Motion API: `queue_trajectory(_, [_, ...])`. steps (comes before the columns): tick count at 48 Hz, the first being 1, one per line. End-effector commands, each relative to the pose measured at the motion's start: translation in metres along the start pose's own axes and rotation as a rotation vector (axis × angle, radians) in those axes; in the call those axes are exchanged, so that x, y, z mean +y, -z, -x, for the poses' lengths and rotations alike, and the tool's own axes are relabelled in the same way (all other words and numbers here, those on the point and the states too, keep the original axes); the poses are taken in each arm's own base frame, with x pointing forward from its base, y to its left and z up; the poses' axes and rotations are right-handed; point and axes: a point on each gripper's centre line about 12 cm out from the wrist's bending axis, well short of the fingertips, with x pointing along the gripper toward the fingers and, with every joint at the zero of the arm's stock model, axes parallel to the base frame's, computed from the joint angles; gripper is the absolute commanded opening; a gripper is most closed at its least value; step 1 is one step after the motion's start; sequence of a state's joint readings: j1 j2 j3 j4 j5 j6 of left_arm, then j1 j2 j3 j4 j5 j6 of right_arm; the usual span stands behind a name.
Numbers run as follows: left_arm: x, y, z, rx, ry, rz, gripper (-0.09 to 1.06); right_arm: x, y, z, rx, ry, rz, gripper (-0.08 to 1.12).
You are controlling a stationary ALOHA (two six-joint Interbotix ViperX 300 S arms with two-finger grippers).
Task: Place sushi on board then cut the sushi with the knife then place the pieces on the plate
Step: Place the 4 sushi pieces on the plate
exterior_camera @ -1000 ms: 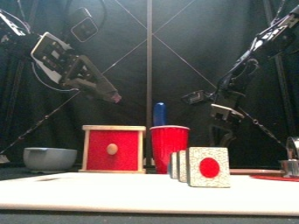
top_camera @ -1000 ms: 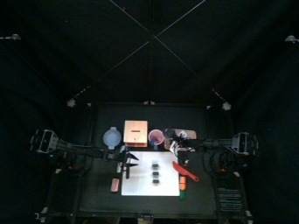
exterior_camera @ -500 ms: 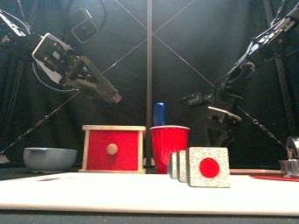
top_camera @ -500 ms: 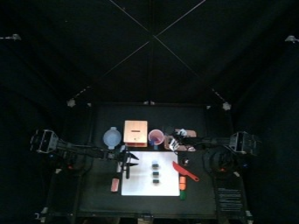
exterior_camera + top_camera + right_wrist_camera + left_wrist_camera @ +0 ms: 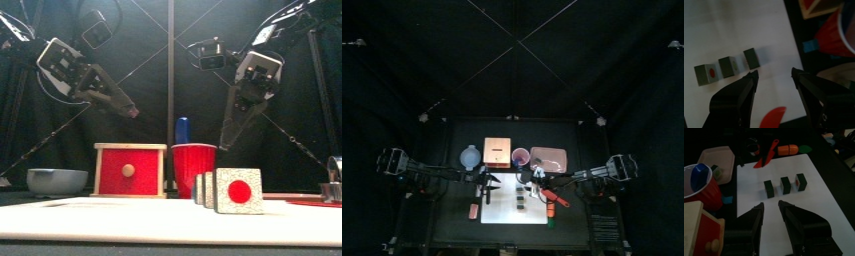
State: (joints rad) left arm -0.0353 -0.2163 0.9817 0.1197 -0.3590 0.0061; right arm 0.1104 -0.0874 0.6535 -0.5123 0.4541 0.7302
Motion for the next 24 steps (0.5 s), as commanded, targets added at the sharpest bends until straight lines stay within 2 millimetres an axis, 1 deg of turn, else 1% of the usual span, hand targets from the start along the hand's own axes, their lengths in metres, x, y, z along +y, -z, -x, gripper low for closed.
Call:
queue_trajectory(1, [0.002, -0.01, 0.001, -0.035, -0.005, -0.003, 0.72, 0.016, -0.017, -0.001, -0.038, -0.028, 0.027, 0.88])
queue_trajectory(7, [0.002, -0.008, 0.001, -0.032, -0.005, -0.001, 0.72, 0.027, -0.018, -0.016, -0.006, -0.024, 0.045, 0.88])
queue_trajectory(19, [0.002, -0.007, 0.001, -0.029, -0.006, -0.002, 0.72, 0.028, -0.015, -0.034, 0.048, 0.01, 0.052, 0.88])
queue_trajectory(24, [0.002, -0.007, 0.001, -0.027, -0.006, -0.002, 0.72, 0.027, -0.009, -0.043, 0.074, 0.019, 0.056, 0.86])
